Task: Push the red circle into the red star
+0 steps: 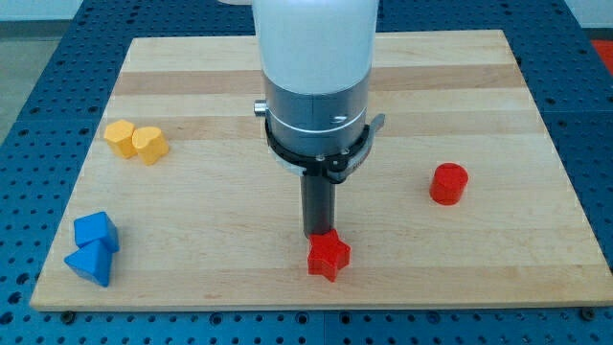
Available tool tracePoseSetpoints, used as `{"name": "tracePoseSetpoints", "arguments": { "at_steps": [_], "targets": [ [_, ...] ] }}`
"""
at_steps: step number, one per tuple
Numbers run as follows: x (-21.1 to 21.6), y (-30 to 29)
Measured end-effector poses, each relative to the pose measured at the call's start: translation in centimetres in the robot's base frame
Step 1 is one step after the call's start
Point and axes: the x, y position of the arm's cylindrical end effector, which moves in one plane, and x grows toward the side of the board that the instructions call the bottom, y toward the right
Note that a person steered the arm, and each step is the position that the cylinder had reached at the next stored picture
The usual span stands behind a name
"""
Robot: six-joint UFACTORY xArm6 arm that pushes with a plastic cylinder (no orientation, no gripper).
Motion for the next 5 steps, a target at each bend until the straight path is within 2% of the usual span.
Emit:
{"name": "tracePoseSetpoints", "arguments": {
  "at_steps": [2,5],
  "targets": [
    [-4.7,1.6],
    [-11.4,11.9]
  ]
}}
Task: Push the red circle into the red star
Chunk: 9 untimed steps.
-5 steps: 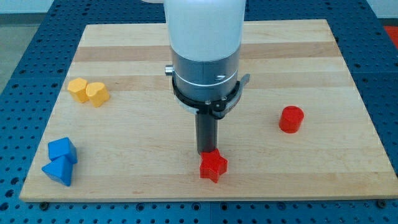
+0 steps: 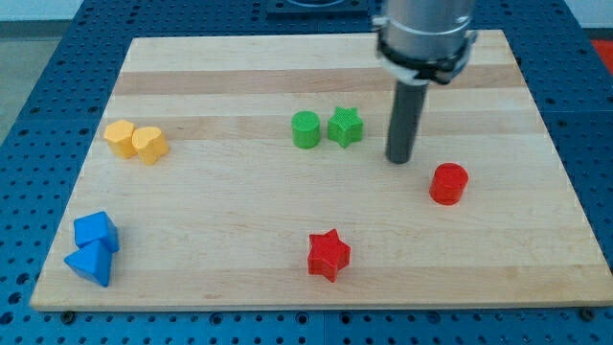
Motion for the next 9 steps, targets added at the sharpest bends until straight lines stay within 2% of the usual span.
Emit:
{"name": "tracePoseSetpoints", "arguments": {
  "at_steps": [1,2,3,6,7,9],
  "targets": [
    [-0.3,4.7],
    [0.0,6.4],
    [1.9,6.5],
    [3.4,5.1],
    [3.5,3.1],
    [6.5,2.6]
  ]
}}
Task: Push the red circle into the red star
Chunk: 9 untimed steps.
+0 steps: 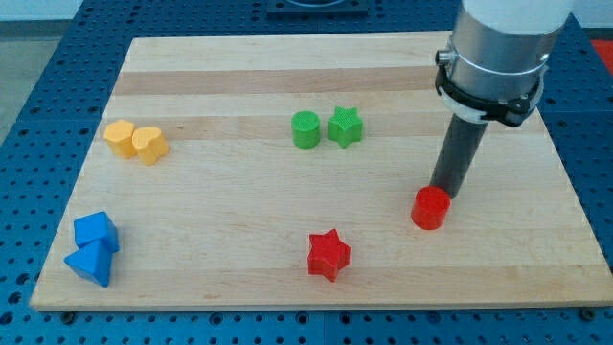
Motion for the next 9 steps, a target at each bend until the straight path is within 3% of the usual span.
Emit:
{"name": "tracePoseSetpoints", "arguments": {
  "at_steps": [4,5,9],
  "targets": [
    [2.7,-0.1],
    [3.3,2.3],
    [5.2,-3.3]
  ]
}}
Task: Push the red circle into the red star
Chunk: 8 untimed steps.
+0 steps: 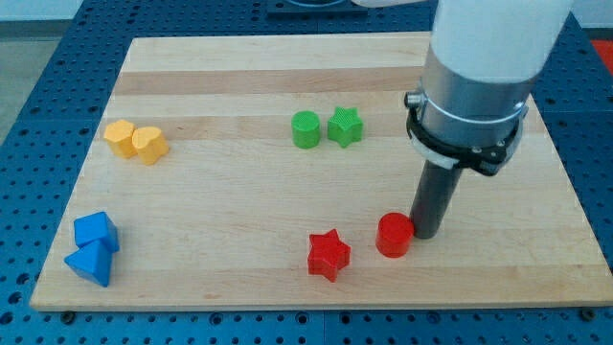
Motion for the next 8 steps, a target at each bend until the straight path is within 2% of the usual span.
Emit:
{"name": "tracePoseSetpoints", "arguments": {
  "at_steps": [8],
  "targets": [
    [2.8,-8.3]
  ]
}}
